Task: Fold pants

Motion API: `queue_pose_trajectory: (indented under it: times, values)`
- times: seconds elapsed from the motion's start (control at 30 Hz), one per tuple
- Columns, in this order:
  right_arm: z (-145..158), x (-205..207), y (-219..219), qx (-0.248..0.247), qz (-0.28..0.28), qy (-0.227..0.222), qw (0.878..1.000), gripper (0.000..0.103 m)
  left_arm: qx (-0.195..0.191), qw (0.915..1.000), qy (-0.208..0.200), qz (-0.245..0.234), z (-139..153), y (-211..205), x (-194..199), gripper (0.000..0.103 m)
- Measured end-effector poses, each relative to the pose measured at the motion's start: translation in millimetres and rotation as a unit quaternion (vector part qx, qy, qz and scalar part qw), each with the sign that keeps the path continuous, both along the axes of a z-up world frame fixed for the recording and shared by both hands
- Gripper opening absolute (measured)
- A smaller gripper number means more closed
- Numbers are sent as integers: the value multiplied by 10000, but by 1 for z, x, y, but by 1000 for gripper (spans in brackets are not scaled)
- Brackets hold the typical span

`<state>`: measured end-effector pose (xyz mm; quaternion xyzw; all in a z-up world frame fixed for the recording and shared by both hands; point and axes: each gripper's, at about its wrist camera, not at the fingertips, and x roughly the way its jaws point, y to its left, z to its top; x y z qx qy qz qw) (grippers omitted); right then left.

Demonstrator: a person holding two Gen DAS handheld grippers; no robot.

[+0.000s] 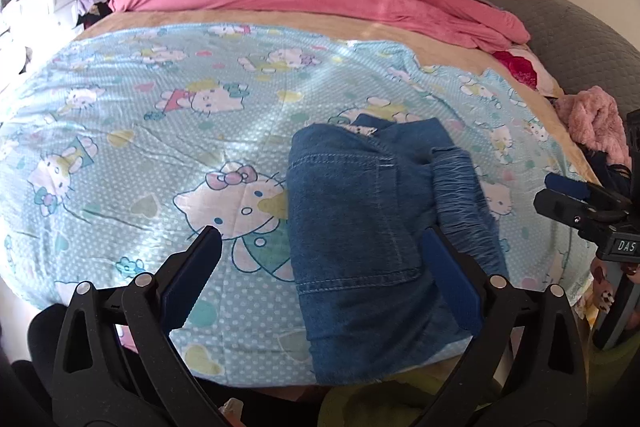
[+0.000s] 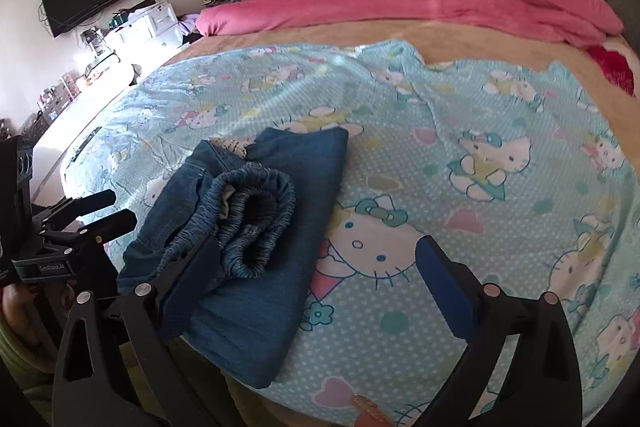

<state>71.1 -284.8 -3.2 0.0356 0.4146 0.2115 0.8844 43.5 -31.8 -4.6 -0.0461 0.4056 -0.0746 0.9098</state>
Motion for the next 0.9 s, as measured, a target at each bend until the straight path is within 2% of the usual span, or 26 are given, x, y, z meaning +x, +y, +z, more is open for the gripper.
queue_pose_trajectory:
  times: [0.03,0.1,0.2,0.33,0.57,0.63,0.67,0.73,0.77,0.8,0.9]
  values:
    - [-5,3,1,36,24,103,9999,77,-30,10000,44,-11,-4,0,4,94]
    - [-15,11,6,43,83,317,9995,68,-56,9999,150,-4,-12,1,11,93]
    - [-25,19,13,118,150,498,9986,67,-143,9995,271,-9,-22,3,20,93]
    - [-34,28,20,222,249,631,9974,57,-195,9991,354,-117,-31,-1,28,93]
    - [-38,41,24,369,402,698,9961,57,-259,9983,452,-271,-44,-7,37,93]
    - [-41,45,25,418,440,727,9955,57,-269,9981,450,-314,-44,-9,39,84]
    - [-42,47,26,420,451,739,9954,57,-277,9980,448,-346,-44,-10,40,84]
    - [-43,48,28,451,499,723,9951,58,-314,9976,432,-443,-44,-13,41,66]
    - [-44,49,29,455,511,725,9950,57,-332,9974,429,-475,-44,-14,41,64]
    - [-45,50,29,455,523,724,9950,54,-326,9973,431,-495,-44,-16,42,62]
    - [-47,50,33,450,664,683,9944,37,-402,9968,441,-532,-44,-17,44,55]
